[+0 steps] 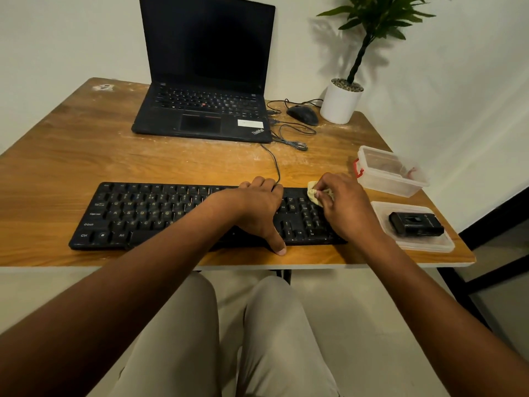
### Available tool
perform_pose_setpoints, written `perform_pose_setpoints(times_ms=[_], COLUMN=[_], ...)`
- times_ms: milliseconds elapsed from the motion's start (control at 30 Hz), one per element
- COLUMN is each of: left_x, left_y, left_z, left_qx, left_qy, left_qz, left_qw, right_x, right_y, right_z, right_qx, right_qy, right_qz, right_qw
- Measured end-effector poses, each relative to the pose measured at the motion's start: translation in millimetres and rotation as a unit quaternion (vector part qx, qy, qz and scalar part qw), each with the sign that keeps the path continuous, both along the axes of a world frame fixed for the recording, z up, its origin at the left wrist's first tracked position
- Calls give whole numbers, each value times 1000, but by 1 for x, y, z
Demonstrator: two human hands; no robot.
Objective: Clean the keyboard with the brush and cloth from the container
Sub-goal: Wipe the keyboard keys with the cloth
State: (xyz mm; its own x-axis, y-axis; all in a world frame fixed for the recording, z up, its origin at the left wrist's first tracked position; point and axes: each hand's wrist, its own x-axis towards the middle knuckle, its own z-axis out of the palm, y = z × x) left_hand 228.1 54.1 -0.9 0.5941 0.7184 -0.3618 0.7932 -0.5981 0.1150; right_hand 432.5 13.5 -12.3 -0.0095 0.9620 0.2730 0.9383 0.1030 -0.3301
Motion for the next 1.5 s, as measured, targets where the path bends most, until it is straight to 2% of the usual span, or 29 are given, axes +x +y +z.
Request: perform_pose_setpoints(times_ms=[100, 267, 500, 633, 733, 833, 933, 1067, 1167, 1200, 1300, 1367, 1500], left_x=[-1, -2, -8, -15, -20, -24, -22, -13, -10, -10, -8, -8, -12], left_y=[0, -2, -9, -9, -10, -11, -15, -20, -22, -23, -26, -29, -26], left_z=[0, 1, 7, 10, 20, 35, 46, 44, 44, 45, 48, 50, 56], left_qx=[-2, -9, -35, -46, -71, -154, -194, -177, -176, -178, -183, -189, -190], left_qy=[-4, -16, -53, -145, -254, -368, -464, -553, -577, -578, -585, -589, -585], left_qz=[-1, 4, 29, 54, 76, 95, 106, 184, 243, 251, 256, 252, 234], left_qw=[1000, 1000, 998, 987, 962, 912, 858, 793, 760, 755, 747, 744, 753], right_x=[4, 4, 1, -4, -8, -10, -15, -24, -24, -22, -21, -19, -11], right_y=[7, -2, -13, -21, -26, -26, -28, -28, -31, -33, -38, -39, -37], right_z=[8, 22, 28, 39, 46, 50, 53, 52, 57, 59, 63, 64, 67], right_qx=[5, -2, -55, -82, -109, -133, -152, -154, -150, -149, -122, -70, -33], right_qy=[70, 217, 456, 560, 612, 654, 675, 683, 689, 680, 580, 531, 530], right_qz=[-20, 1, 1, 32, 55, 66, 60, 43, 26, 29, 55, 59, 60], right_qw=[997, 976, 888, 824, 782, 742, 720, 713, 709, 718, 804, 842, 845])
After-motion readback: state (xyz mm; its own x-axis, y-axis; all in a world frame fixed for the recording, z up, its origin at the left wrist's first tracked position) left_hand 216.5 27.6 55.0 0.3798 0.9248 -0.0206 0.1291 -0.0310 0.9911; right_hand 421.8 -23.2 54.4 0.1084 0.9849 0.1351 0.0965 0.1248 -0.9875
